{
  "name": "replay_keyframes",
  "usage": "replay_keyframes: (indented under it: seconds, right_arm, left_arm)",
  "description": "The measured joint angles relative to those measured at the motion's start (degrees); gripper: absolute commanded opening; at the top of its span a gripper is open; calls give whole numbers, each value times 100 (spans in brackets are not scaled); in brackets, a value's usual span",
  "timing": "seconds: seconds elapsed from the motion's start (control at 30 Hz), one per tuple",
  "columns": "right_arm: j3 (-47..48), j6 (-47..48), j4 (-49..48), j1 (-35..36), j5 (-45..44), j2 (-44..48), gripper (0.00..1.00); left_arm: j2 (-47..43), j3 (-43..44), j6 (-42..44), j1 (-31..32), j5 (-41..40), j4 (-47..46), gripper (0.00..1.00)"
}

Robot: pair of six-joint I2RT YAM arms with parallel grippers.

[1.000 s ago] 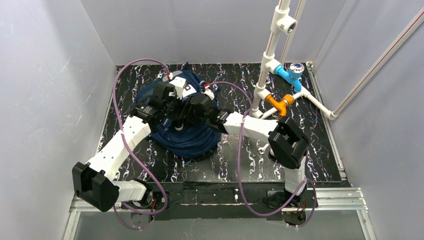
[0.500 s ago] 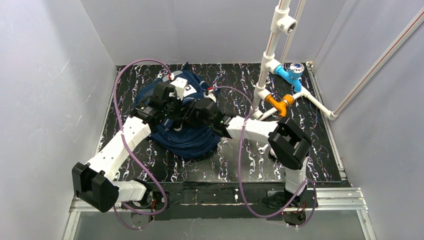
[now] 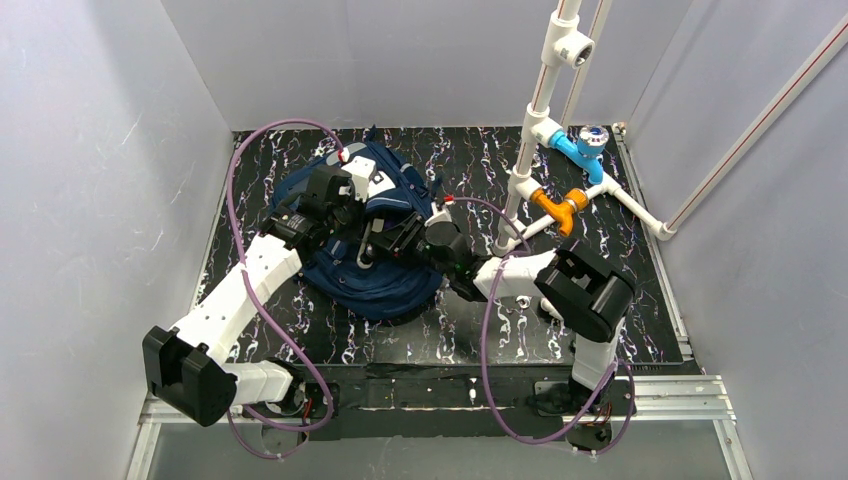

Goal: Pack the student bag
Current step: Adjust the stationery in the student bag.

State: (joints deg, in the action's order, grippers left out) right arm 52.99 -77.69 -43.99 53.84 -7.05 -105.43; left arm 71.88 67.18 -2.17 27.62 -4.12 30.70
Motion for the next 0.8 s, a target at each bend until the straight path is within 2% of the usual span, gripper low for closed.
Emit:
replay_keyframes:
  seconds: [0.17,0.3,0.47,0.8]
  right_arm:
    - [-39,238,125,-90,229,101,47]
    - [-39,610,562,-184,332,330,50]
    - [-63,1132,1128,-302,426,605,57]
    - [-103,1849,1241,-579,1143,695,59]
  left_arm:
    - [-9,0,-11,0,33,22,0]
    - [-9,0,-26,-2,46,24,0]
    - [-9,0,-24,-2,46,26,0]
    - [-9,0,-22,-2,55,42,0]
